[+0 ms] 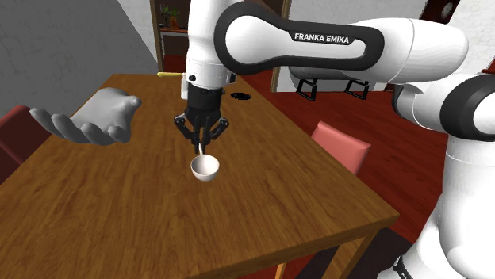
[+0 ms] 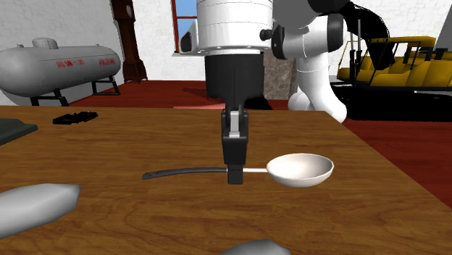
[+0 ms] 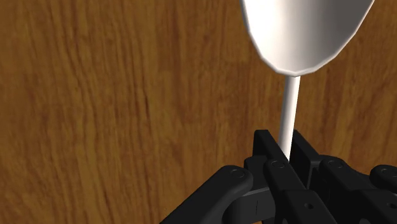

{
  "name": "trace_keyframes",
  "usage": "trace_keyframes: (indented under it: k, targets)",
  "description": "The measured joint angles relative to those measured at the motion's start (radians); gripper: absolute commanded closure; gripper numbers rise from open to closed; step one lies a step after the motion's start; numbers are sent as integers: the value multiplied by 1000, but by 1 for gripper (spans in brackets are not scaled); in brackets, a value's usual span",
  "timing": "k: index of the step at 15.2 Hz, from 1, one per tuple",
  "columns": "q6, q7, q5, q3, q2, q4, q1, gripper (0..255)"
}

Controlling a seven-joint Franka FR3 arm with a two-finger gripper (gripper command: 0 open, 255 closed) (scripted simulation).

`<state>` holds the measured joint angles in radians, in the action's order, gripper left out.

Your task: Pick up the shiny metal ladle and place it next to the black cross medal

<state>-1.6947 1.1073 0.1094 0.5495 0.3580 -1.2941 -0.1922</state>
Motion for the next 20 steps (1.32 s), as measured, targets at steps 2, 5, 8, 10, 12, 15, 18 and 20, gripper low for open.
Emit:
trace_keyframes:
  k: [2, 5, 8, 10, 12, 15, 18, 20]
  targets:
    - [28, 3, 2, 1, 3, 31, -6, 255]
    - [78, 7, 13, 0, 24, 102, -20, 255]
    - [134, 11, 27, -1, 51, 183, -38, 255]
    - [167, 15, 33, -1, 62, 227, -50, 255]
    - [204, 17, 41, -2, 77, 279, -62, 255]
    - [278, 22, 65, -6, 122, 398, -98, 255]
    - [365, 22, 96, -15, 185, 551, -148, 255]
    - [404, 12, 106, -20, 206, 611, -160, 255]
